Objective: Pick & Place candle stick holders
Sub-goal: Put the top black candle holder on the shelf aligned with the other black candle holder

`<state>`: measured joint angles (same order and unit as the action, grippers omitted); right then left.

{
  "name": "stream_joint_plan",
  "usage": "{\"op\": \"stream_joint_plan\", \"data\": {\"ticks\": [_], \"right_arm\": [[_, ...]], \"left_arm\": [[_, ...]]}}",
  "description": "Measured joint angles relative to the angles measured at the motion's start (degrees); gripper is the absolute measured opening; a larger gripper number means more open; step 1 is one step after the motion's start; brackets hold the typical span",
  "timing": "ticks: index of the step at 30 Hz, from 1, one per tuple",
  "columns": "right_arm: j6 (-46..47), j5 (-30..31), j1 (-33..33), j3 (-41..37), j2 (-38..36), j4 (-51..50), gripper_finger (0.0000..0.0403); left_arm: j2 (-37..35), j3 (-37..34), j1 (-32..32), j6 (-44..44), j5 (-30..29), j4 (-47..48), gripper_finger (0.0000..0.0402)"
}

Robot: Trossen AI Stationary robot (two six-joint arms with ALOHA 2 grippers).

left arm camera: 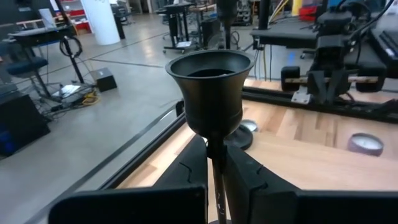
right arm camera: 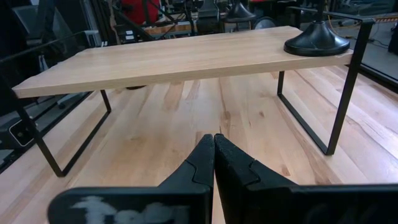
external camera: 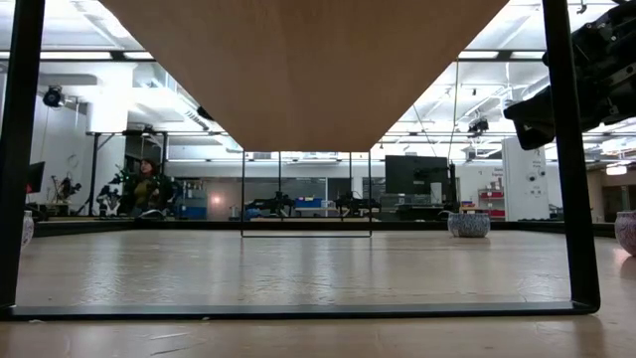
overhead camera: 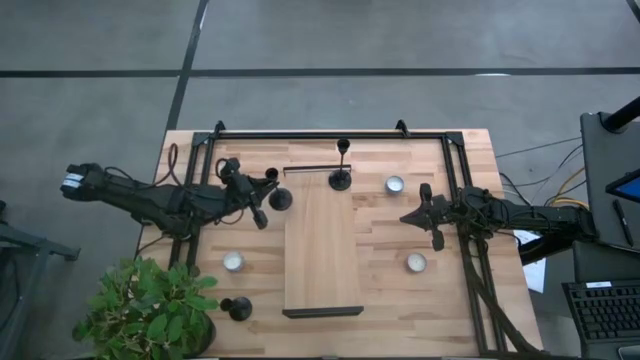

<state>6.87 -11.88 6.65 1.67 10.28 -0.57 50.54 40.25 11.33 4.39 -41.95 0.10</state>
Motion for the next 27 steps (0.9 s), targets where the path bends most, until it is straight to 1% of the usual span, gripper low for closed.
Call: {"op": "stream_joint_plan", "data": {"ticks": [4, 8, 19, 22, 27], "right_arm": [[0.00, -0.02, 0.00, 0.00, -0.01, 0.00, 0.0008], [-0.02, -0.02, -0.01, 0.00, -0.02, 0.01, 0.0008], [-0.01, 0.00, 0.00, 0.00, 0.00, 0.01, 0.0008], [-0.02, 0.00, 0.00, 0.00, 0.00, 0.01, 0.0008], [-0.02, -0.02, 0.00, 0.00, 0.00, 0.01, 0.0008]], "left_arm": [[0.30, 0.00, 0.00, -0.07, 0.08, -1.15, 0.0015], [1.77, -0.01, -0.54, -0.76, 0.14, -4.28, 0.0015], [9.59, 0.00, -4.55, -4.80, 0.92, -17.04, 0.0015], [11.13, 0.63, -6.51, -4.42, 1.42, -17.42, 0.0015], [14.31, 3.06, -9.89, -3.83, 4.90, -17.50, 0.0015]]}}
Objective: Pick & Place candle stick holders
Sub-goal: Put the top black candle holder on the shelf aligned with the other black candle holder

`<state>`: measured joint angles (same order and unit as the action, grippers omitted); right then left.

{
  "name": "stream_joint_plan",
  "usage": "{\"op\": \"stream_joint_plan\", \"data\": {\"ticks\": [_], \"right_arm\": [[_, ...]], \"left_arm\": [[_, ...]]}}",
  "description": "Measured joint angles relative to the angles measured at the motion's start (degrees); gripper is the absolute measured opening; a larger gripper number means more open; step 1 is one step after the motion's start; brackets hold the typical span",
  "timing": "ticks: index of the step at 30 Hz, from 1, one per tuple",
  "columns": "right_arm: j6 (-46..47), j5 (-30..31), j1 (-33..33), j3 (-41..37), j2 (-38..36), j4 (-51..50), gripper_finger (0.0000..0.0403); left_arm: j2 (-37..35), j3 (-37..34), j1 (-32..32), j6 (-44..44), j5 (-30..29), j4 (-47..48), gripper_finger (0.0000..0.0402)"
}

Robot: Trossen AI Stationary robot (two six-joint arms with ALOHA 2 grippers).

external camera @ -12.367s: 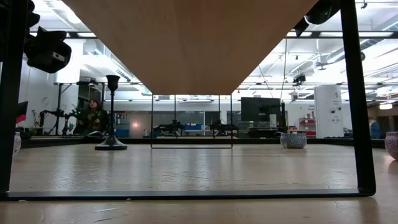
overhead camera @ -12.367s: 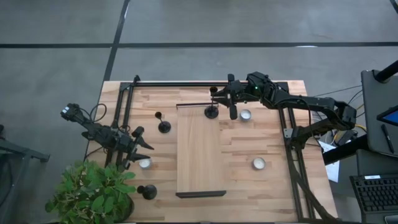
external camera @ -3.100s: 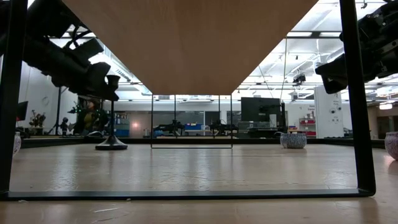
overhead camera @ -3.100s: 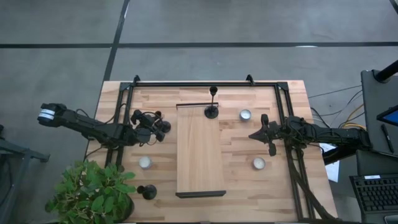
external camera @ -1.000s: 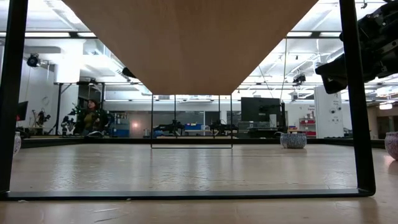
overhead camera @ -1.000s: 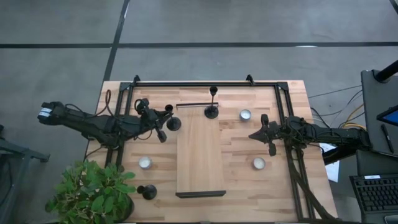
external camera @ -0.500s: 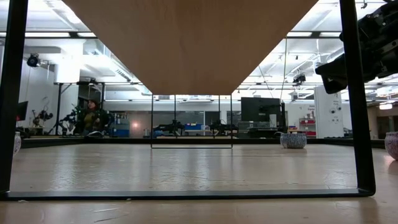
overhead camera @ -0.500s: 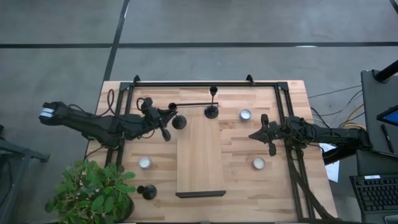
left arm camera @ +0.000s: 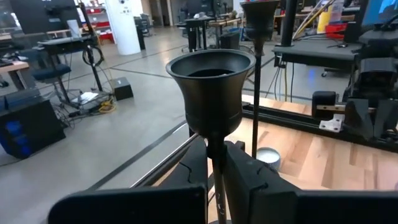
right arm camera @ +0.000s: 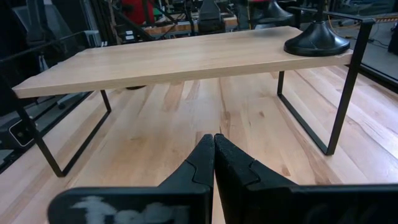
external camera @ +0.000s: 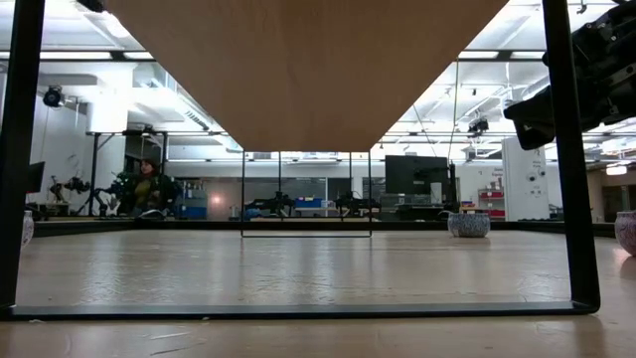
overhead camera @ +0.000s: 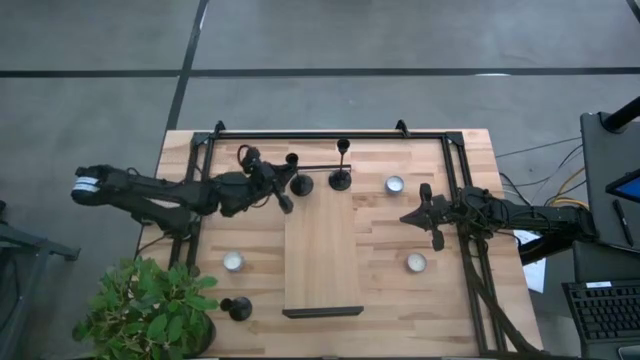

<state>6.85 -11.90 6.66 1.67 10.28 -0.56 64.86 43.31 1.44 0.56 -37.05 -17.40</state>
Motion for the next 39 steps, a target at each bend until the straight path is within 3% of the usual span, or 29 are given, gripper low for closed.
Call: {"op": "stream_joint_plan", "data": {"ticks": [17, 39], "right_arm": [[0.00, 0.01, 0.00, 0.00, 0.00, -0.02, 0.0008], [0.00, 0.02, 0.00, 0.00, 0.00, -0.02, 0.0008]], "left_arm": [[8.74, 7.26, -4.52, 0.88, 5.84, 1.80, 0.0019], [10.71, 8.11, -5.84, 1.73, 5.96, 1.96, 0.0021]]}}
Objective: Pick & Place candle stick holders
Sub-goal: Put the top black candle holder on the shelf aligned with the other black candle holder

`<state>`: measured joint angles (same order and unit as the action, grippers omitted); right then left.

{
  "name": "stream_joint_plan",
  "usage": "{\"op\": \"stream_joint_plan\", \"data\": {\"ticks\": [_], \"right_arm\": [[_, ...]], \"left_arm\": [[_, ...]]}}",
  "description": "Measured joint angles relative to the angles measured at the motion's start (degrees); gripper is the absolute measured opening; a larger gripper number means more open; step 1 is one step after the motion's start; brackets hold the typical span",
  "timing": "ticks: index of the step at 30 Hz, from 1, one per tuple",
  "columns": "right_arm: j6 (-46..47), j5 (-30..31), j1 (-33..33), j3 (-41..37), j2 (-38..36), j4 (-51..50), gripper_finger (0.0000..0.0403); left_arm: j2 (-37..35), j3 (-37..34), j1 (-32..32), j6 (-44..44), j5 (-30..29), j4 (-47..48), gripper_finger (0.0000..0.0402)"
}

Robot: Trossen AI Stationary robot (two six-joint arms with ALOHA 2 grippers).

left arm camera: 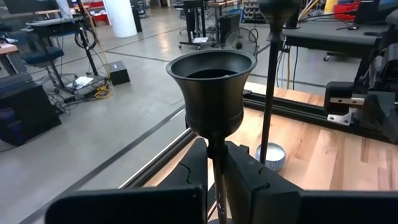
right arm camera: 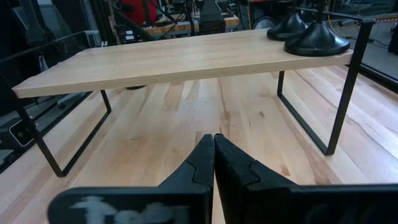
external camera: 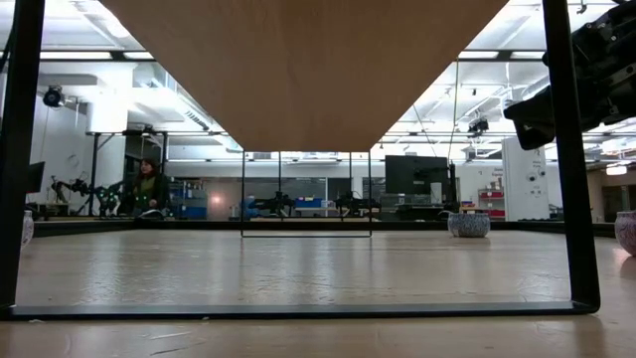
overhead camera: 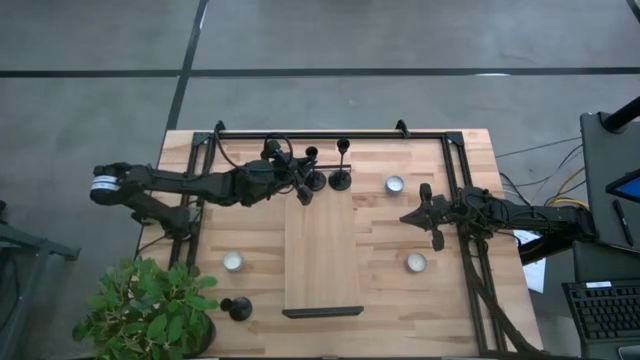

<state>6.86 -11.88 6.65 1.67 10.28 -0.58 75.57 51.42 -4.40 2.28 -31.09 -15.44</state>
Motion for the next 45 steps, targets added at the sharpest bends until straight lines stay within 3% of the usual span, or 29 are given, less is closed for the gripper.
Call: {"op": "stream_joint_plan", "data": {"ticks": [27, 37, 45], "right_arm": [[0.02, -0.01, -0.01, 0.00, 0.00, 0.00, 0.0008], [0.00, -0.02, 0.00, 0.00, 0.00, 0.02, 0.0008], [0.01, 0.00, 0.00, 0.00, 0.00, 0.00, 0.0009]], "left_arm": [[0.33, -0.07, -0.37, 1.62, 1.58, -0.44, 0.0021], [0.47, -0.09, -0.35, 1.64, 1.79, -0.41, 0.0060], [2.30, -0.13, -0.35, 1.64, 1.57, -0.25, 0.0066]]}}
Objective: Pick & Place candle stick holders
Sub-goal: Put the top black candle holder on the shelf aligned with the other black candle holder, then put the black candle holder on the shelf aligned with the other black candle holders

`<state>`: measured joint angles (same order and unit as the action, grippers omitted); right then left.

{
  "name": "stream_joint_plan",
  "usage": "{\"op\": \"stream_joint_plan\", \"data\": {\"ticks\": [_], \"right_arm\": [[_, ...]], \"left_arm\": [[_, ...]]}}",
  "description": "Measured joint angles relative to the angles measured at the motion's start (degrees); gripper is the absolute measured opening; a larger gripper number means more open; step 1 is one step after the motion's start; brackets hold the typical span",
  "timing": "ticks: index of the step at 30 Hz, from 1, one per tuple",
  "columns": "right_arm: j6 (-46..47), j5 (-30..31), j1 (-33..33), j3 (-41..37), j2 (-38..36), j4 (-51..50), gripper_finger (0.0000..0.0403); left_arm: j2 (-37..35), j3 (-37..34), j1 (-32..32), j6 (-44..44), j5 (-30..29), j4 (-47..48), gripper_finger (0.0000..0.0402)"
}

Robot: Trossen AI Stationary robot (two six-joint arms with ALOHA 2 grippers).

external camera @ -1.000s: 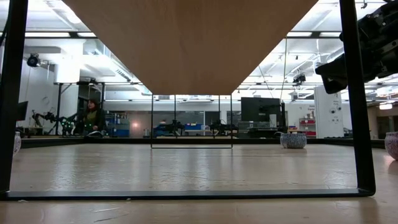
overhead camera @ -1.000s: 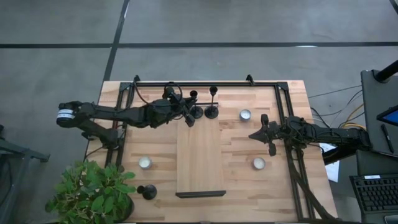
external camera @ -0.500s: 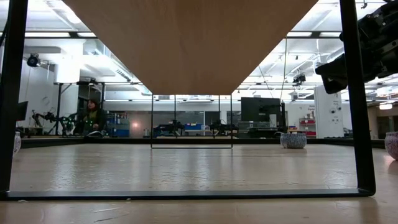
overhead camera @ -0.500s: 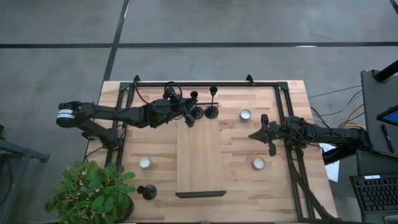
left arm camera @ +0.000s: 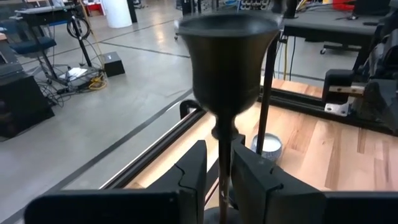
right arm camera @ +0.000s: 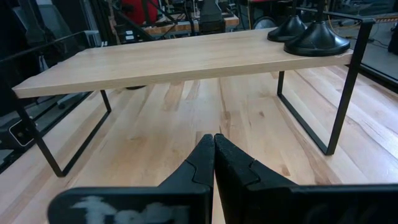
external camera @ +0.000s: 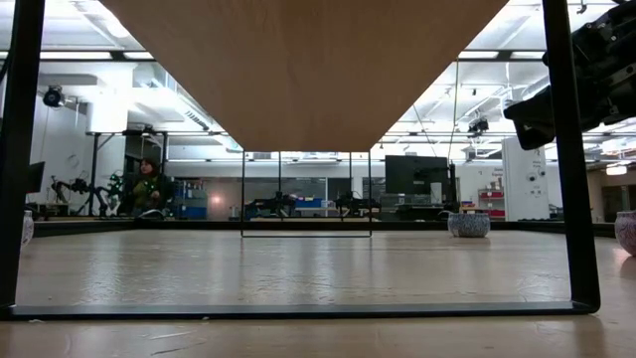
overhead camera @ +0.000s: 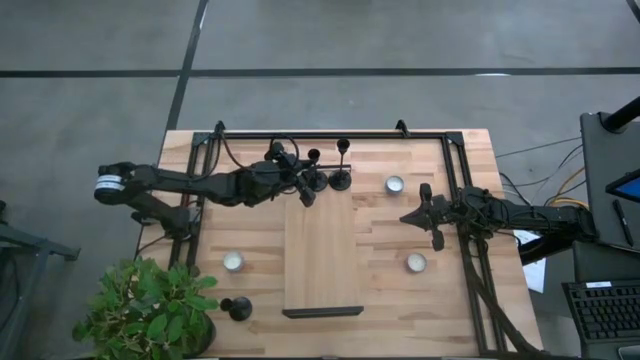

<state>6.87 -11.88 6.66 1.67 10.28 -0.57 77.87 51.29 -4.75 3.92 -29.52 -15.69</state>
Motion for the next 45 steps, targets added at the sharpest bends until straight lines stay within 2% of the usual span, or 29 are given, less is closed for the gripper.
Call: {"op": "stream_joint_plan", "data": {"ticks": [10, 21, 34, 45], "right_arm": [[-0.01, 0.00, 0.00, 0.00, -0.02, 0.00, 0.0008], [-0.02, 0.00, -0.01, 0.00, 0.00, 0.00, 0.0008], [0.00, 0.00, 0.00, 0.00, 0.00, 0.02, 0.0008], [0.00, -0.02, -0.01, 0.00, 0.00, 0.01, 0.0008]], "left_arm": [[-0.44, 0.00, 0.09, 0.20, 0.22, 3.75, 0.0073], [-4.06, 0.09, 2.42, 2.56, 0.88, 9.19, 0.0151], [-12.45, 0.04, 10.76, 3.68, 1.45, 22.50, 0.0154], [-15.14, 0.02, 18.42, 8.73, 1.40, 30.50, 0.0154]]}}
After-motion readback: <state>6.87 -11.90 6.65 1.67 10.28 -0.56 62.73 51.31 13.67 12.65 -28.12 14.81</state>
